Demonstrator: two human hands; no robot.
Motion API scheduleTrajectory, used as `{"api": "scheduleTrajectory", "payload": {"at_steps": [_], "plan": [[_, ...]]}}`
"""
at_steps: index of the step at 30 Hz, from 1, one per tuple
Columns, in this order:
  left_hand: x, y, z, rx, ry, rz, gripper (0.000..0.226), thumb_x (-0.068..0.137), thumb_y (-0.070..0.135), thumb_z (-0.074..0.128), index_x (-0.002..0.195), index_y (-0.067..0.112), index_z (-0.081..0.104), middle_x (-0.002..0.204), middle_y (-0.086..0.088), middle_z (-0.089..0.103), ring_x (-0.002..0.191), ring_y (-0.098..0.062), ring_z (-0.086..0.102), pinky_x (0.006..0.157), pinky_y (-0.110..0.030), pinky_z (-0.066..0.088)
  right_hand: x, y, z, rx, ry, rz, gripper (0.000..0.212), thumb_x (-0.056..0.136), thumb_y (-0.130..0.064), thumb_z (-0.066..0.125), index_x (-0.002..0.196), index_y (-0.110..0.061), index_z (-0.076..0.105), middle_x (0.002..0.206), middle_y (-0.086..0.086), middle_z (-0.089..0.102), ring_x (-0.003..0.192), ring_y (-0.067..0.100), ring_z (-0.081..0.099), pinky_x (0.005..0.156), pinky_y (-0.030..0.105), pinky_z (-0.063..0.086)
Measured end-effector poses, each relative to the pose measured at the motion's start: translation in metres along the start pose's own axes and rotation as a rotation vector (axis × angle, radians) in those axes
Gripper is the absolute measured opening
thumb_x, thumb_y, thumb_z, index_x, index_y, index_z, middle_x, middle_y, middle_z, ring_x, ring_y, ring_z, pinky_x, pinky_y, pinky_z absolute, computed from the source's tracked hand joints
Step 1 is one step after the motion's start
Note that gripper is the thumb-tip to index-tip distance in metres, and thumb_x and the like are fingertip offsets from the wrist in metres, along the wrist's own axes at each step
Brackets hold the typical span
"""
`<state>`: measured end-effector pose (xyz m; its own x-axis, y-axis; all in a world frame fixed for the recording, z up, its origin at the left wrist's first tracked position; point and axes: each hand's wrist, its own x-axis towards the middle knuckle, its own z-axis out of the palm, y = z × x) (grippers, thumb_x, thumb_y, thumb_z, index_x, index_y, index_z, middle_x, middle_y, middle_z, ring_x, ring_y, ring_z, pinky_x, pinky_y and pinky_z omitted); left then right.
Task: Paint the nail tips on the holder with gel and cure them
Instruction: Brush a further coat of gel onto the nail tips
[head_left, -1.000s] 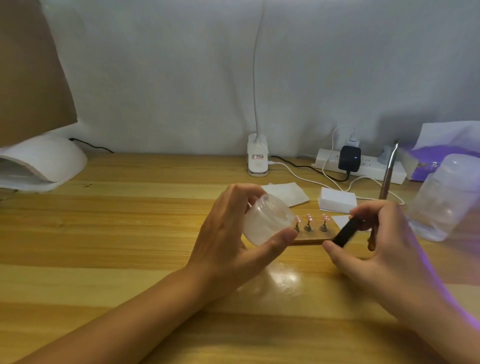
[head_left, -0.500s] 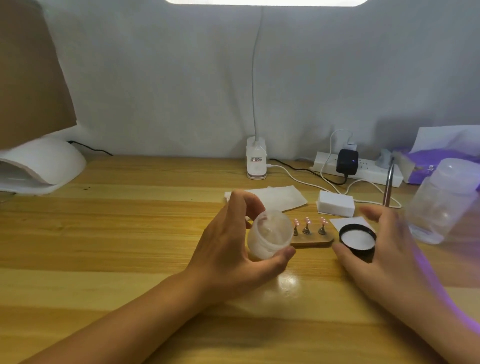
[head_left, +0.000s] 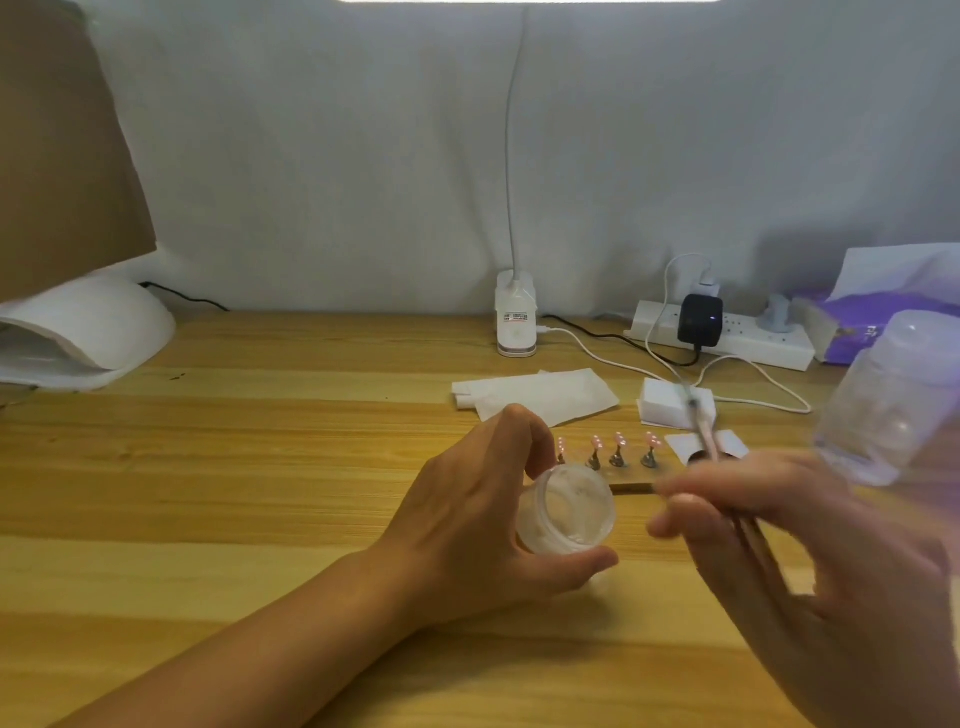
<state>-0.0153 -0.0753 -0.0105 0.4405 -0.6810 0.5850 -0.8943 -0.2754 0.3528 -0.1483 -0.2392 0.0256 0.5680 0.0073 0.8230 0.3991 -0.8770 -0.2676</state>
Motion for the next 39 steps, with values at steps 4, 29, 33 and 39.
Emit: {"api": "scheduleTrajectory", "payload": {"at_steps": [4, 29, 33, 39], "plan": [[0.000, -0.001, 0.000, 0.033, -0.019, 0.000, 0.067, 0.067, 0.076, 0.063, 0.104, 0.029, 0.032, 0.096, 0.010, 0.054, 0.072, -0.010, 0.053, 0.056, -0.030, 0.052, -0.006, -0.006, -0.005, 0.039, 0.008, -0.022, 0.052, 0.104, -0.039, 0.037, 0.071, -0.016, 0.070, 0.069, -0.028, 0.048, 0.067, -0.008, 0.046, 0.067, 0.027, 0.041], [0.000, 0.003, 0.001, 0.021, 0.019, 0.111, 0.071, 0.071, 0.067, 0.068, 0.110, 0.021, 0.029, 0.094, 0.002, 0.057, 0.069, -0.012, 0.054, 0.053, -0.028, 0.051, -0.009, -0.008, 0.012, 0.025, -0.159, 0.136, 0.014, 0.071, -0.031, 0.060, 0.075, -0.023, 0.070, 0.071, -0.025, 0.060, 0.083, -0.005, 0.058, 0.088, 0.031, 0.046], [0.000, 0.004, 0.000, 0.026, 0.025, 0.134, 0.070, 0.071, 0.065, 0.067, 0.109, 0.020, 0.029, 0.090, 0.000, 0.057, 0.066, -0.014, 0.054, 0.050, -0.030, 0.050, -0.015, -0.002, 0.020, 0.011, -0.114, 0.132, 0.018, 0.075, -0.030, 0.060, 0.082, -0.019, 0.073, 0.077, -0.021, 0.064, 0.085, -0.003, 0.059, 0.081, 0.041, 0.049], [0.000, 0.004, -0.001, 0.046, 0.022, 0.138, 0.070, 0.072, 0.066, 0.066, 0.109, 0.019, 0.029, 0.091, 0.000, 0.057, 0.066, -0.010, 0.049, 0.050, -0.030, 0.049, -0.015, 0.000, 0.022, 0.011, -0.130, 0.150, 0.017, 0.075, -0.030, 0.060, 0.082, -0.022, 0.073, 0.077, -0.023, 0.062, 0.083, -0.004, 0.057, 0.079, 0.038, 0.048]]}}
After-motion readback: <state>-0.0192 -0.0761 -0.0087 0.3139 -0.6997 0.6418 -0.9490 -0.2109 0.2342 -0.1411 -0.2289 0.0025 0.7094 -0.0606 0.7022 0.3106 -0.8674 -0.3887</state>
